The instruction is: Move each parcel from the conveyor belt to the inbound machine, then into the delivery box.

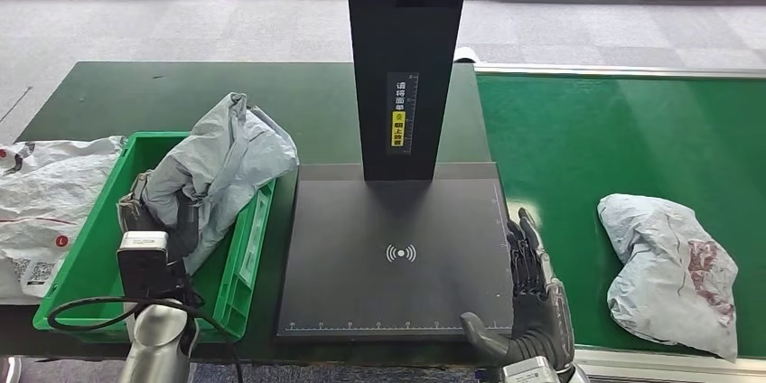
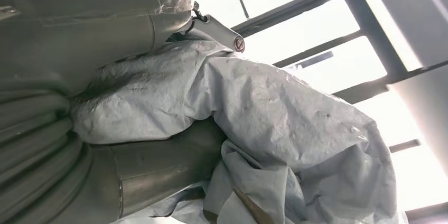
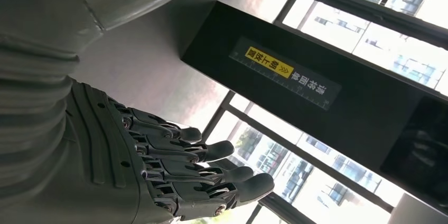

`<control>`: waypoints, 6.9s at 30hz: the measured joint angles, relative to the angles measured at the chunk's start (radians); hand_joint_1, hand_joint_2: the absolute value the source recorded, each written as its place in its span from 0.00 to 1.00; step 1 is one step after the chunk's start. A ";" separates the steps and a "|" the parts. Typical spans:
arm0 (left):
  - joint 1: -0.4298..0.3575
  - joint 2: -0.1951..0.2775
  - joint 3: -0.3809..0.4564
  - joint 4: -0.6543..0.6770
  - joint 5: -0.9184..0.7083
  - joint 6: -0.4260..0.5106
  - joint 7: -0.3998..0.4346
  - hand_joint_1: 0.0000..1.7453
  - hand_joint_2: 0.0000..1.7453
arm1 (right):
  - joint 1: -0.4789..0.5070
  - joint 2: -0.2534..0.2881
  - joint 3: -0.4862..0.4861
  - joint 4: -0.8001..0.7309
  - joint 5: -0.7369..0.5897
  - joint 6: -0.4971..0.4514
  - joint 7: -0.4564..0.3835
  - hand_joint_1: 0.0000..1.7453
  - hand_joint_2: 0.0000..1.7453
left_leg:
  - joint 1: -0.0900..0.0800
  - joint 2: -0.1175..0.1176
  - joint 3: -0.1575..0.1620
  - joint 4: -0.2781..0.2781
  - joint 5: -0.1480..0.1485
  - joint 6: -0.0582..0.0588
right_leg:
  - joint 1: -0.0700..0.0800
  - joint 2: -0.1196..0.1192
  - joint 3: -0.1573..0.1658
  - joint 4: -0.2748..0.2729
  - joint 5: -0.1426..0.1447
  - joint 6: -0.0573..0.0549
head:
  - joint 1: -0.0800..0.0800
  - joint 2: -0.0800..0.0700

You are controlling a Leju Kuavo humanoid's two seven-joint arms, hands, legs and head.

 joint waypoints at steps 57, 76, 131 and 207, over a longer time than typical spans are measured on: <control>0.075 -0.133 -0.030 -0.019 0.171 -0.073 -0.008 0.00 0.00 | -0.070 0.001 -0.146 0.042 0.450 -0.330 0.294 0.00 1.00 | -0.001 -0.003 0.006 -0.002 0.000 -0.001 | -0.001 -0.003 0.007 0.000 -0.002 -0.002 | 0.000 0.000; 0.140 -0.148 -0.044 -0.103 0.278 -0.199 -0.164 0.00 0.00 | -0.497 -0.234 -0.487 0.887 0.767 -0.547 0.530 0.00 1.00 | -0.001 -0.001 0.005 -0.001 0.000 -0.001 | 0.000 -0.001 0.006 0.000 -0.001 -0.001 | 0.000 0.000; 0.175 -0.174 -0.019 -0.129 0.262 -0.216 -0.164 0.00 0.00 | -0.362 -0.087 -0.350 0.450 0.141 -0.443 0.062 1.00 1.00 | -0.001 -0.004 -0.001 -0.001 0.001 -0.001 | 0.000 -0.004 0.000 0.001 0.000 -0.001 | 0.000 0.000; 0.116 -0.158 -0.135 -0.064 -0.014 -0.214 -0.127 0.00 0.50 | -0.164 -0.014 0.075 0.239 -0.125 0.023 -0.029 0.00 1.00 | 0.000 -0.001 -0.001 -0.001 0.001 -0.003 | 0.000 0.000 -0.002 0.001 0.001 -0.001 | 0.000 0.000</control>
